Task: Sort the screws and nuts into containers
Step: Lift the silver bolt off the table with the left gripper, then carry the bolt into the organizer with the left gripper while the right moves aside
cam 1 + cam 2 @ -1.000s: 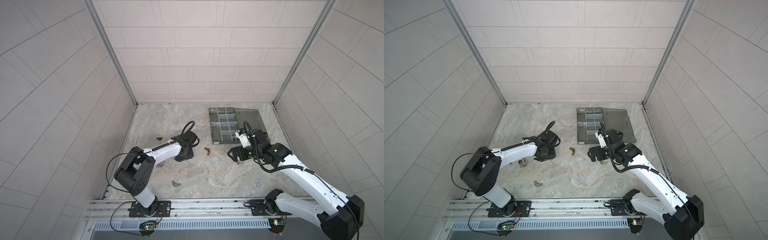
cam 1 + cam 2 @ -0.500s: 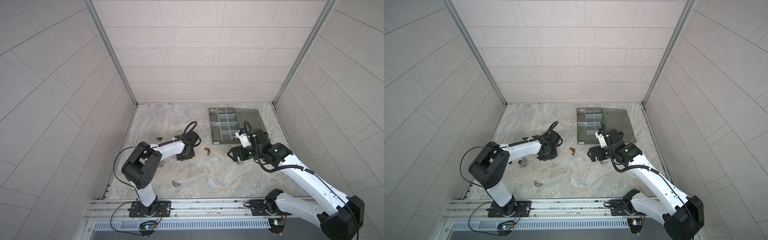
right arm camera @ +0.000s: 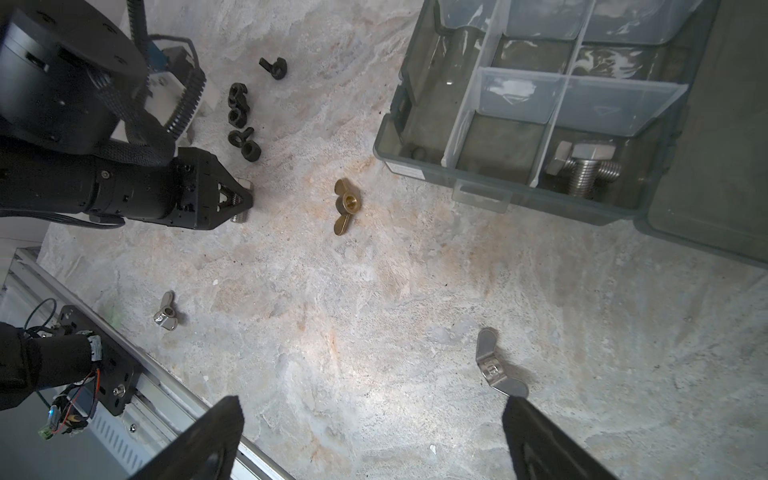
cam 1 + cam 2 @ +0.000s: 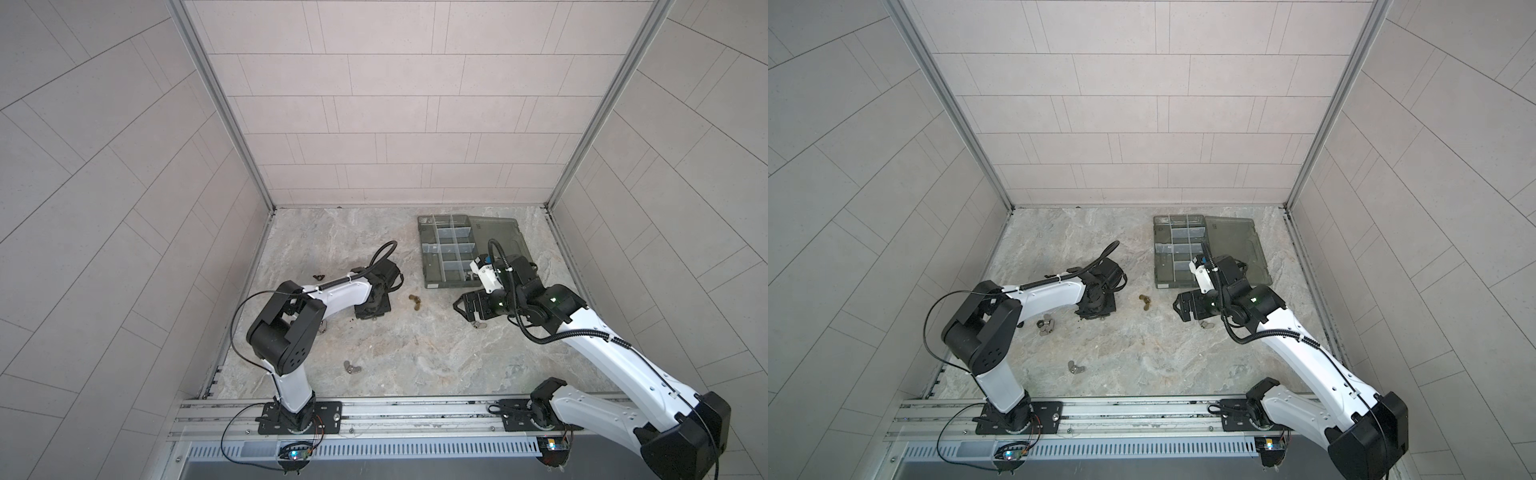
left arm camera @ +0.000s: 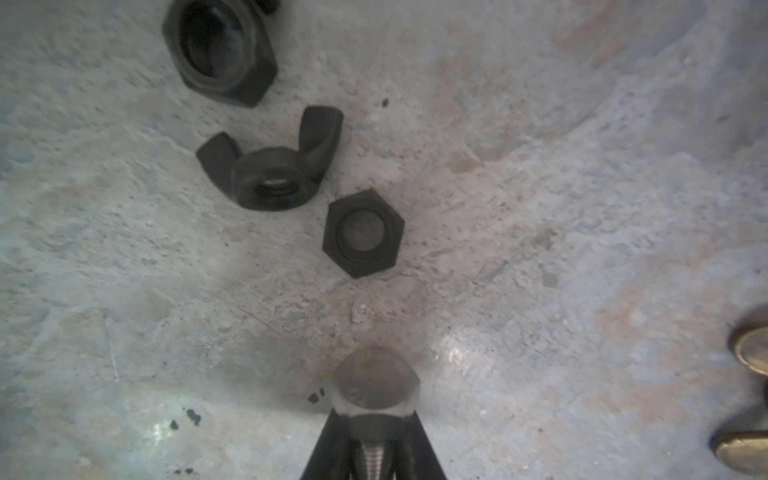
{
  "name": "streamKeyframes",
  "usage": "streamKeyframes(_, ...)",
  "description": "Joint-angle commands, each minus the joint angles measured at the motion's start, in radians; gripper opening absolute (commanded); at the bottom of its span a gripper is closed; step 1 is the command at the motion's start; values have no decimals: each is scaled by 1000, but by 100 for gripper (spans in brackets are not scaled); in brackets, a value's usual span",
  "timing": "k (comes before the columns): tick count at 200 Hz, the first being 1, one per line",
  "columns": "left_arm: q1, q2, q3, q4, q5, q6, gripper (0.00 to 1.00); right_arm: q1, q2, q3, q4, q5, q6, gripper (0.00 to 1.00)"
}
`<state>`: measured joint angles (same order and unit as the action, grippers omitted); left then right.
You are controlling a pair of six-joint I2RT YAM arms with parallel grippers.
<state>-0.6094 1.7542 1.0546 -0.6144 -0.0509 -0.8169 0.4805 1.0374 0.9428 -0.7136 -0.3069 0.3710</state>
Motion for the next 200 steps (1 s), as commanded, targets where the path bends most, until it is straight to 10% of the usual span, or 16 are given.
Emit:
streamKeyframes(1,-7,-27,72,-64,-2,34,12,-6,-10,33,-32,28,-1,99)
streamKeyframes(200,-167,489,1007,-123,198,146,12,-133,-161,59,-132,118,28,99)
